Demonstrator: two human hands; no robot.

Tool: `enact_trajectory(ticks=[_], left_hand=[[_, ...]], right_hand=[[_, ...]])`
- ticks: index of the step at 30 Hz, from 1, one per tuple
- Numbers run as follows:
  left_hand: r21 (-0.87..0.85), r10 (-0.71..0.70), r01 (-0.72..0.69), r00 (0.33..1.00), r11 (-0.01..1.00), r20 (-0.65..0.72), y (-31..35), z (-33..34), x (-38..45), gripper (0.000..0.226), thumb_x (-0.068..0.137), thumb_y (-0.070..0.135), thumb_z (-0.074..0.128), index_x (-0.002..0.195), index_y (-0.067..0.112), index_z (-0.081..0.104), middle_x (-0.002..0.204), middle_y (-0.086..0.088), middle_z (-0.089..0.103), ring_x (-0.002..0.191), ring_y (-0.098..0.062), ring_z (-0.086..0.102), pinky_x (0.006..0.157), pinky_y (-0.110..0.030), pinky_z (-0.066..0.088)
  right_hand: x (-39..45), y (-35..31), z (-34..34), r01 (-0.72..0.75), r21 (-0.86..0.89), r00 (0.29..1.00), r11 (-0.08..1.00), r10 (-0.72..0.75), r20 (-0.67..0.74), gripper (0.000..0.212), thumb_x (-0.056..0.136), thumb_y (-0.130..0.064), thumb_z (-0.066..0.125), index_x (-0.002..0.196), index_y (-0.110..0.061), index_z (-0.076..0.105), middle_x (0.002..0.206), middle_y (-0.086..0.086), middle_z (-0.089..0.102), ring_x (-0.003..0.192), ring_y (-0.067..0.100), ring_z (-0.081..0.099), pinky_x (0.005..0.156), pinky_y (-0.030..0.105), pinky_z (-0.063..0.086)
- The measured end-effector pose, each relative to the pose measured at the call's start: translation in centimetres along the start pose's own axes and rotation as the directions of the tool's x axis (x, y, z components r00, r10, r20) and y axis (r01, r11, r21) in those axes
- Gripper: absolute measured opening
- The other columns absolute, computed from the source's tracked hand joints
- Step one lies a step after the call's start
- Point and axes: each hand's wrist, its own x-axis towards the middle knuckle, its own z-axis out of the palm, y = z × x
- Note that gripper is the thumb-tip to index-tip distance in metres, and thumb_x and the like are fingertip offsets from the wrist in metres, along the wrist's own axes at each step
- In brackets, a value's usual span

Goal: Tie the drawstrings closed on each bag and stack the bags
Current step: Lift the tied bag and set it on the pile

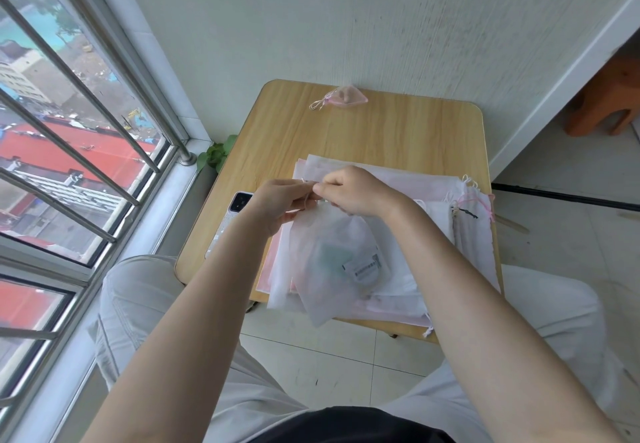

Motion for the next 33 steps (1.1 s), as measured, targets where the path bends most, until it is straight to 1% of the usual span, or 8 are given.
enact_trajectory(ticks=[3, 8, 11, 13, 17, 20, 29, 33], left_hand=[[0.012, -0.002, 0.002, 0.999, 1.000, 0.043, 0.0, -0.4, 0.0, 0.014, 0.090, 0.020, 0.069, 0.097, 0.009, 0.076, 0.092, -0.015, 0.072, 0.090, -0.020, 0.067, 0.091, -0.034, 0.049], [0.104, 0.036, -0.057, 0.980, 0.993, 0.195, 0.5, -0.8, -0.5, 0.021, 0.087, 0.008, 0.069, 0.108, 0.010, 0.073, 0.095, -0.006, 0.074, 0.092, -0.016, 0.068, 0.084, -0.027, 0.051], [0.135, 0.095, -0.128, 0.969, 0.982, 0.228, 0.7, -0.8, -0.9, 0.021, 0.085, -0.001, 0.068, 0.100, 0.012, 0.074, 0.095, -0.007, 0.074, 0.091, -0.016, 0.069, 0.088, -0.028, 0.054], [0.166, 0.120, -0.158, 0.969, 0.973, 0.217, 0.8, -0.7, -1.0, 0.023, 0.085, -0.002, 0.070, 0.103, 0.013, 0.072, 0.093, -0.006, 0.073, 0.091, -0.016, 0.067, 0.088, -0.030, 0.054], [0.233, 0.139, -0.193, 0.964, 0.953, 0.226, 1.1, -0.2, -1.2, 0.027, 0.083, 0.003, 0.074, 0.109, 0.004, 0.067, 0.100, -0.016, 0.070, 0.091, -0.019, 0.065, 0.089, -0.035, 0.052], [0.302, 0.199, -0.246, 0.964, 0.921, 0.178, 1.1, 0.1, -1.2, 0.025, 0.081, 0.005, 0.077, 0.102, -0.001, 0.066, 0.101, -0.026, 0.070, 0.085, -0.023, 0.065, 0.085, -0.036, 0.053], [0.447, 0.412, -0.336, 0.908, 0.829, -0.082, 0.3, 1.1, -0.4, 0.011, 0.079, 0.004, 0.072, 0.079, 0.013, 0.066, 0.082, 0.000, 0.073, 0.076, -0.021, 0.068, 0.079, -0.040, 0.054], [0.427, 0.445, -0.360, 0.888, 0.830, -0.117, 0.0, 1.9, -0.6, 0.010, 0.079, 0.005, 0.075, 0.080, 0.008, 0.066, 0.065, 0.010, 0.063, 0.060, -0.007, 0.055, 0.064, -0.024, 0.044]], right_hand=[[-0.1, -0.1, 0.2, -0.063, -0.099, 0.992, 0.993, 0.073, 0.103, 0.037, 0.097, -0.035, 0.050, 0.070, -0.014, 0.062, 0.064, -0.003, 0.051, 0.058, 0.013, 0.045, 0.060, 0.026, 0.037], [0.0, 0.4, 0.0, -0.121, -0.197, 0.965, 0.973, 0.161, 0.205, 0.029, 0.089, -0.032, 0.057, 0.071, -0.015, 0.072, 0.066, 0.002, 0.054, 0.056, 0.018, 0.049, 0.056, 0.025, 0.041], [0.3, 0.9, -0.4, -0.057, -0.085, 0.998, 0.995, 0.057, -0.011, 0.043, 0.084, -0.049, 0.060, 0.076, -0.008, 0.070, 0.070, 0.002, 0.065, 0.064, 0.013, 0.059, 0.065, 0.028, 0.046], [0.6, 1.5, -0.9, 0.014, 0.052, 0.973, 0.999, -0.002, -0.230, 0.027, 0.084, -0.035, 0.062, 0.081, -0.009, 0.067, 0.076, -0.002, 0.069, 0.075, 0.013, 0.064, 0.072, 0.029, 0.048], [0.8, 1.9, -0.5, 0.002, 0.185, 0.991, 0.983, 0.023, -0.133, 0.006, 0.088, -0.013, 0.061, 0.093, -0.015, 0.065, 0.087, 0.000, 0.075, 0.089, 0.014, 0.069, 0.084, 0.028, 0.049], [1.0, 2.5, 0.6, -0.054, 0.254, 0.995, 0.966, 0.072, -0.065, 0.012, 0.087, -0.014, 0.066, 0.099, -0.011, 0.066, 0.090, 0.003, 0.074, 0.090, 0.014, 0.067, 0.087, 0.029, 0.049], [1.4, 2.6, 0.8, -0.107, 0.384, 0.981, 0.917, 0.161, -0.110, 0.006, 0.087, -0.014, 0.066, 0.093, -0.014, 0.069, 0.081, 0.000, 0.068, 0.075, 0.012, 0.059, 0.074, 0.024, 0.046], [1.3, 2.8, 0.2, -0.186, 0.410, 0.977, 0.893, 0.214, -0.021, 0.004, 0.087, -0.017, 0.070, 0.086, -0.014, 0.072, 0.069, -0.005, 0.060, 0.062, 0.010, 0.047, 0.060, 0.023, 0.035]])
